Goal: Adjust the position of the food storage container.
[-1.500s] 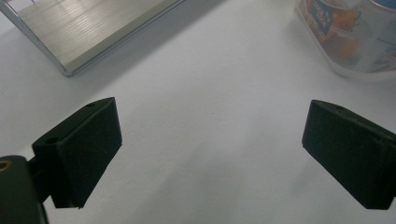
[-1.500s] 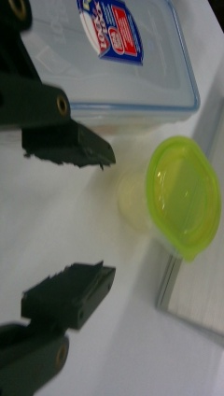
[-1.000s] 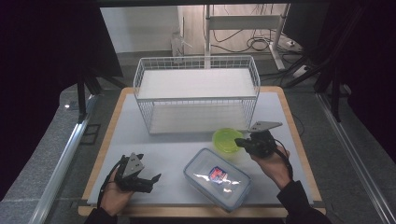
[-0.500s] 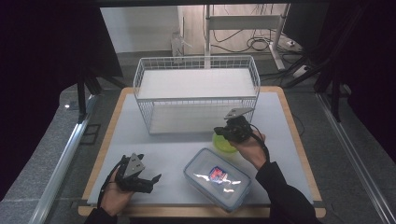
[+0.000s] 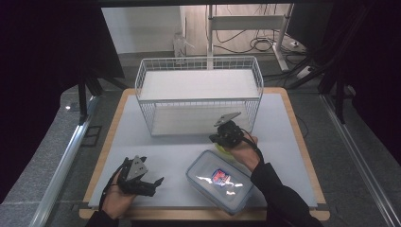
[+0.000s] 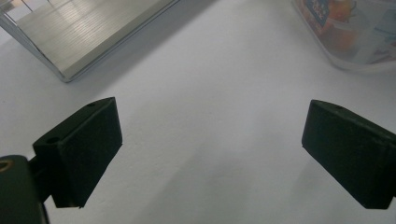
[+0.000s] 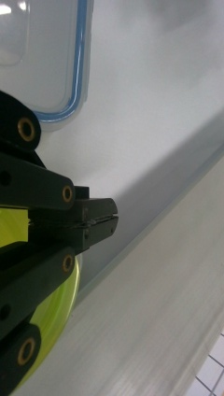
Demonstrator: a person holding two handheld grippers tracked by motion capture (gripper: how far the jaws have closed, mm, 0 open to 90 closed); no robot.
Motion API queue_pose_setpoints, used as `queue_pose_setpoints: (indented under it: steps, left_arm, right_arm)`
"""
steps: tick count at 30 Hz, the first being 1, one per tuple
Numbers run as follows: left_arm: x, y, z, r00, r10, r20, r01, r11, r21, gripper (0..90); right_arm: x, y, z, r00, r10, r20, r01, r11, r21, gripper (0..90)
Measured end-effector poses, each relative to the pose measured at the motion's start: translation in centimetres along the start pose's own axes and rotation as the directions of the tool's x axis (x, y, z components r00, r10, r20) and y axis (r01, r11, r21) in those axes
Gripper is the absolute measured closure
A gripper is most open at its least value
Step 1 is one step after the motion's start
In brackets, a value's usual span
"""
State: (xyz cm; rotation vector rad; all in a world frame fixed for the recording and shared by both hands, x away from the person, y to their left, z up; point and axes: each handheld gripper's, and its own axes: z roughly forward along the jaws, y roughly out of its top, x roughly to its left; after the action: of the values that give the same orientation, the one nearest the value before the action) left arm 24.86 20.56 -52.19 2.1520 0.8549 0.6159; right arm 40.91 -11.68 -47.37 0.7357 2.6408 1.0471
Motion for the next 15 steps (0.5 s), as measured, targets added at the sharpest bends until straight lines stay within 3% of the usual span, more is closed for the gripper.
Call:
queue_pose_setpoints:
  steps: [15]
  left_arm:
    - [0.0, 0.0, 0.0, 1.0, 0.001, -0.006, -0.001, 1.0, 0.001, 4.9]
  right_arm:
    - [-1.6, -2.8, -3.0, 0.9967, 0.053, 0.062, -0.053, 0.999, -0.002, 89.9]
